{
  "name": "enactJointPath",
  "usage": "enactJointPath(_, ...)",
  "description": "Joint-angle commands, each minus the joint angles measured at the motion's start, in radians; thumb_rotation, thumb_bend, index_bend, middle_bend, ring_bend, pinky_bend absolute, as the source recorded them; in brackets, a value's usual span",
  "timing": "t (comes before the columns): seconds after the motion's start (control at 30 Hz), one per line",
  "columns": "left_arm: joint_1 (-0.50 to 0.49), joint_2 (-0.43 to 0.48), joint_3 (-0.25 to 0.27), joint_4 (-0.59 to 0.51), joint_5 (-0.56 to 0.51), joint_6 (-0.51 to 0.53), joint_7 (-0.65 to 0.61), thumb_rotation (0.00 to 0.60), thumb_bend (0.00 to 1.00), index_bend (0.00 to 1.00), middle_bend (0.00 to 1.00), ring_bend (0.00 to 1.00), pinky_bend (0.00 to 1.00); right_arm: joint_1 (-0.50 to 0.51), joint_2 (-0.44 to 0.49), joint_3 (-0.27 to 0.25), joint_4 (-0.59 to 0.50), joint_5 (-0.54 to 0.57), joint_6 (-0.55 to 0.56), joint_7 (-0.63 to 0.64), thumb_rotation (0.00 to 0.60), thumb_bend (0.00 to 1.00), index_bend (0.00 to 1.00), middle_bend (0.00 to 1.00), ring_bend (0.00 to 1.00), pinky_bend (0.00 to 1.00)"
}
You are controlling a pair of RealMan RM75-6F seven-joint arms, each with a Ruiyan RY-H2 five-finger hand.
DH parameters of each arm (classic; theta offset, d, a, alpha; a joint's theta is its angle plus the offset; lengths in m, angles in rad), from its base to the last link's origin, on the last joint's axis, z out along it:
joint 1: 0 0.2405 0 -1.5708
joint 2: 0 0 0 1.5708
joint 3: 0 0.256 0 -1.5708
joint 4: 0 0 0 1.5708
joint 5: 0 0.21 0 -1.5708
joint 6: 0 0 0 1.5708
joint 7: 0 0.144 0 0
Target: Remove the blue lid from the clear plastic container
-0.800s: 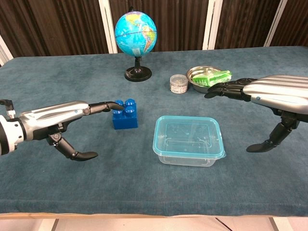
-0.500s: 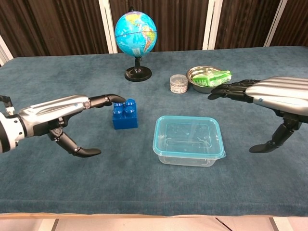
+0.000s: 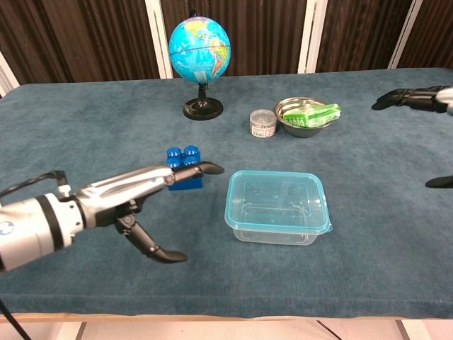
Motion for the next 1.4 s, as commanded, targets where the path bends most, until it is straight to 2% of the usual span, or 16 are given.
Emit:
enactJointPath(0.03, -0.017, -0.059, -0.014, 0.051, -0.002, 0.007, 0.009, 0.600, 0.16, 0.00, 0.00, 0.00, 0.00, 0.006, 0.015, 0.001, 0.009, 0.009, -0.019, 0.020, 0.600, 0.10, 0.00, 0.00, 0.00, 0.00)
enactJointPath(0.3, -0.034, -0.188, -0.042, 0.217, 0.002, 0.059, -0.008, 0.600, 0.16, 0.00, 0.00, 0.00, 0.00, 0.020, 0.018, -0.014, 0.013, 0.017, -0.063, 0.040, 0.600, 0.10, 0.00, 0.00, 0.00, 0.00)
enactJointPath(0.73, -0.075, -0.274, -0.038, 0.315, 0.030, 0.068, -0.046, 0.600, 0.16, 0.00, 0.00, 0.00, 0.02, 0.023, 0.027, -0.007, 0.014, 0.072, -0.085, 0.013, 0.600, 0.10, 0.00, 0.00, 0.00, 0.00)
enactJointPath(0.93, -0.106, -0.353, -0.067, 0.413, 0.005, 0.052, -0.066, 0.600, 0.15, 0.00, 0.00, 0.00, 0.03, 0.031, 0.028, -0.006, 0.022, 0.095, -0.110, 0.017, 0.600, 0.10, 0.00, 0.00, 0.00, 0.00)
enactJointPath(1.13, -0.121, -0.383, -0.065, 0.468, -0.005, 0.033, -0.093, 0.600, 0.16, 0.01, 0.00, 0.00, 0.08, 0.037, 0.028, -0.004, 0.023, 0.101, -0.118, 0.019, 0.600, 0.10, 0.00, 0.00, 0.00, 0.00)
enactJointPath(1.23, -0.124, -0.388, -0.058, 0.476, -0.001, 0.035, -0.118, 0.600, 0.18, 0.16, 0.06, 0.00, 0.15, 0.041, 0.016, -0.006, 0.024, 0.082, -0.111, 0.010, 0.600, 0.10, 0.00, 0.00, 0.00, 0.00)
enactJointPath(1.3, -0.123, -0.392, -0.048, 0.480, 0.010, 0.047, -0.128, 0.600, 0.19, 0.32, 0.21, 0.05, 0.20, 0.044, -0.002, -0.008, 0.029, 0.053, -0.097, 0.003, 0.600, 0.10, 0.00, 0.00, 0.00, 0.00)
enactJointPath(1.4, -0.118, -0.404, -0.039, 0.487, 0.023, 0.073, -0.135, 0.600, 0.20, 0.44, 0.34, 0.14, 0.24, 0.047, -0.040, -0.009, 0.044, 0.007, -0.066, -0.002, 0.600, 0.10, 0.00, 0.00, 0.00, 0.00)
